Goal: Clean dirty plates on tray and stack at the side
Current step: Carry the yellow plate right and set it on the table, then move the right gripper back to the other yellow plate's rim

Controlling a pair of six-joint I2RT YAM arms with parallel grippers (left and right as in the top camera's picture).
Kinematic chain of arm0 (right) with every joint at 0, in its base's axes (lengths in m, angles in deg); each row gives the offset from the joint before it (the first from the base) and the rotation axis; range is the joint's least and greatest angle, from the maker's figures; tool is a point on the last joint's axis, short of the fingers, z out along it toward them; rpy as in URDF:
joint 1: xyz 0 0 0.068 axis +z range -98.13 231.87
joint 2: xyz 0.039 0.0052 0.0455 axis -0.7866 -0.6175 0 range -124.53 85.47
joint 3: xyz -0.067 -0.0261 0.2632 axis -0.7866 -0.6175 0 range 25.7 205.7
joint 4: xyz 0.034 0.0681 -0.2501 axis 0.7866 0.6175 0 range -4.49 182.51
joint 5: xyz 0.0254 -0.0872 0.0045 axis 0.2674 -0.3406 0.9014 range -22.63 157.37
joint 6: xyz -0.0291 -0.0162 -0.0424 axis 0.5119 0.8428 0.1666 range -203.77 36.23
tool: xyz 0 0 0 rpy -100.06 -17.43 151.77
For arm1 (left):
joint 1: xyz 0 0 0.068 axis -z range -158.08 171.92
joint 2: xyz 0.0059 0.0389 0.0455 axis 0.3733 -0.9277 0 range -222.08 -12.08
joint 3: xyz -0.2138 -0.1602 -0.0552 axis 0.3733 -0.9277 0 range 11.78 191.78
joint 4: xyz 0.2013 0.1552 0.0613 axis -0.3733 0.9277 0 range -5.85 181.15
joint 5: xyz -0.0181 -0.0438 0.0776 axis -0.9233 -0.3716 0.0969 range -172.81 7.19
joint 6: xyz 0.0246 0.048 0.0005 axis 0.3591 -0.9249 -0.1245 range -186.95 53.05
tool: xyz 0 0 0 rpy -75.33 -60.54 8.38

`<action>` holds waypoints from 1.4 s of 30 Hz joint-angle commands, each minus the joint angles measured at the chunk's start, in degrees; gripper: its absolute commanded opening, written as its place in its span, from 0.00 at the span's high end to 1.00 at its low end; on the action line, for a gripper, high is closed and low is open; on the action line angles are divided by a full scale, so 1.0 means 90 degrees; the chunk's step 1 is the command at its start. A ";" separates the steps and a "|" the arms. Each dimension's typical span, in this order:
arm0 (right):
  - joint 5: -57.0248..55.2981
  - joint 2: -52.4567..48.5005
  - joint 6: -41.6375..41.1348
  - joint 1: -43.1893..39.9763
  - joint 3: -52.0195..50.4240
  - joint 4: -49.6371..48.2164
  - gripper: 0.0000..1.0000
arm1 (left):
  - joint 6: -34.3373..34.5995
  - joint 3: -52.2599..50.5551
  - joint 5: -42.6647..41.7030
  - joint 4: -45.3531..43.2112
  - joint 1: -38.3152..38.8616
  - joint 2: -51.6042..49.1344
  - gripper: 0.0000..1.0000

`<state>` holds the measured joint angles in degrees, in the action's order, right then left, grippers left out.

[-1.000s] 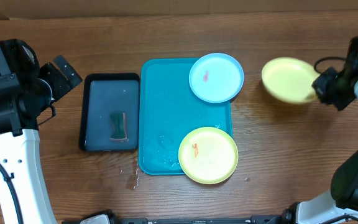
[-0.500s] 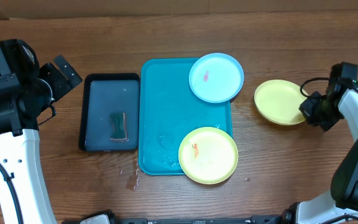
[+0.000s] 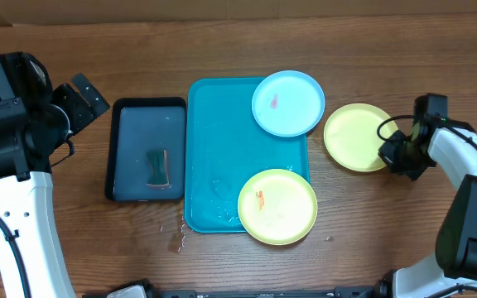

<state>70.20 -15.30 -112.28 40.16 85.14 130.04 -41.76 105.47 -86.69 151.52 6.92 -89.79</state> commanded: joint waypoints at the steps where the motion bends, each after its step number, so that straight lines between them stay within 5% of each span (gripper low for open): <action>1: 0.0049 0.0070 -0.0027 0.0146 -0.0039 -0.0041 0.91 | 0.0063 0.0034 -0.0019 -0.0010 0.0002 -0.0044 0.00; 12: 0.0095 0.0070 -0.0002 0.0391 -0.0039 -0.0029 0.50 | 0.0063 0.0034 -0.0019 -0.0010 0.0002 -0.0044 0.00; 19: 0.0362 0.0209 0.0886 0.0430 0.0566 0.0984 0.59 | 0.0063 0.0034 -0.0019 -0.0010 0.0002 -0.0044 0.00; 29: 0.1236 0.0661 0.0886 0.0699 0.1239 0.3215 0.58 | 0.0063 0.0034 -0.0019 -0.0010 0.0002 -0.0044 0.00; 42: 0.1273 0.0661 0.0517 0.2212 0.0342 0.3007 0.54 | 0.0063 0.0034 -0.0019 -0.0010 0.0002 -0.0044 0.00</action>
<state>80.93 -9.84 -105.42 57.87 89.62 157.78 -41.76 105.47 -86.69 151.50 6.92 -89.79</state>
